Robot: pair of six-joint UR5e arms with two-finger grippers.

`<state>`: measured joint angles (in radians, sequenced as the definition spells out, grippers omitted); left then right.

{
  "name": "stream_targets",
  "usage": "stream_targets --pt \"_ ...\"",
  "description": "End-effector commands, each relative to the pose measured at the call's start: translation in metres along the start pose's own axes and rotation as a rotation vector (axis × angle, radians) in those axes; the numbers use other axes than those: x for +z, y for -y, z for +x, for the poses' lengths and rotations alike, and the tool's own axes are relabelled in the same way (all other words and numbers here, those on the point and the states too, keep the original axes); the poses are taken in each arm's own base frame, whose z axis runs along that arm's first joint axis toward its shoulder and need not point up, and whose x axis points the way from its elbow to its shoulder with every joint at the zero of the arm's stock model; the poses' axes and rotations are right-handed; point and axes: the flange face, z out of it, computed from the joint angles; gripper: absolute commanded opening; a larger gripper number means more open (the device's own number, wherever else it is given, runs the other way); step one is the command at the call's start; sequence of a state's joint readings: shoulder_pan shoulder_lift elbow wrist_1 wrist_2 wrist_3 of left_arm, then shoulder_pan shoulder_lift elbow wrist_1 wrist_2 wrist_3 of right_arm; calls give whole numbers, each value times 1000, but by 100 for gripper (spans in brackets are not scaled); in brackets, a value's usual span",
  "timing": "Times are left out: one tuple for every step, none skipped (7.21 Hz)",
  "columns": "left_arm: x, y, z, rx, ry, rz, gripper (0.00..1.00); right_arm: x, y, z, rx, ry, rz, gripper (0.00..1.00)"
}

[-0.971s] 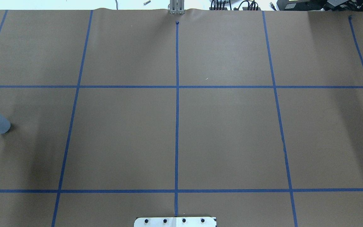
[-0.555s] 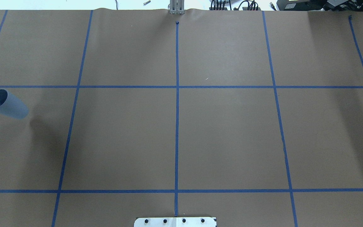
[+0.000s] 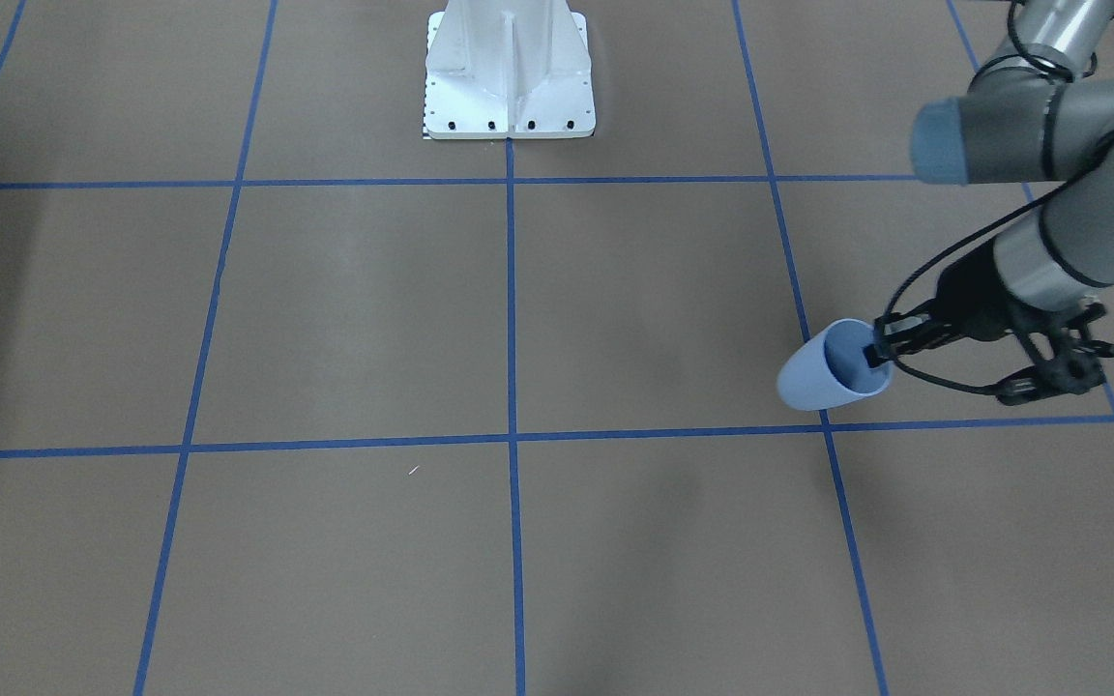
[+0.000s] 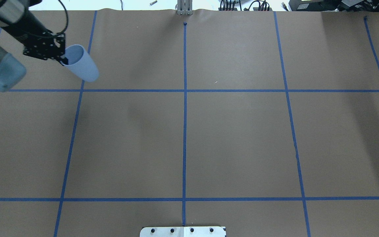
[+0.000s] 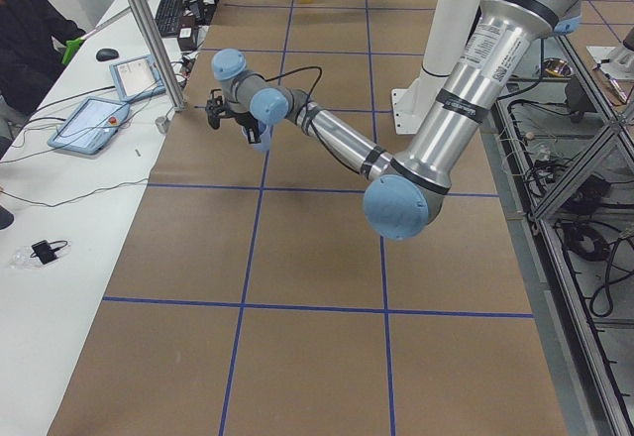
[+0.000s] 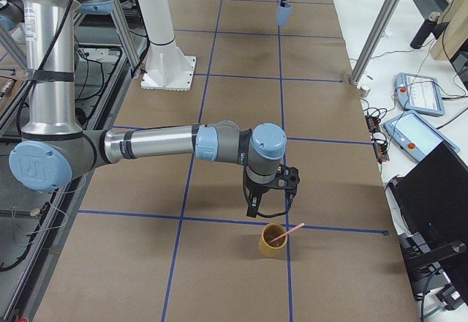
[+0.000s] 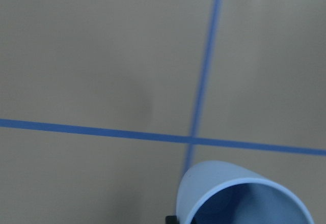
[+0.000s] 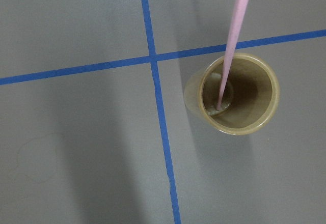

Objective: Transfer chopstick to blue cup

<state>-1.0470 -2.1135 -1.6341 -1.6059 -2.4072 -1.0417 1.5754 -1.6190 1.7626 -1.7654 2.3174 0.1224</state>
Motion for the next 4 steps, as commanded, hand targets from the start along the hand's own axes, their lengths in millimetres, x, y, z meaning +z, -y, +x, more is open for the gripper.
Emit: stream_targets --pt "45 -79 148 -84 -14 -10 0 -14 5 -18 -26 7 26 100" --pt "67 -114 185 -113 -11 -9 0 -20 11 -24 -34 6 34 100" --pt "90 -140 212 -117 1 2 0 -25 11 -29 -44 9 45 100" --pt "116 -155 236 -126 24 31 0 -21 10 -25 -53 7 42 100"
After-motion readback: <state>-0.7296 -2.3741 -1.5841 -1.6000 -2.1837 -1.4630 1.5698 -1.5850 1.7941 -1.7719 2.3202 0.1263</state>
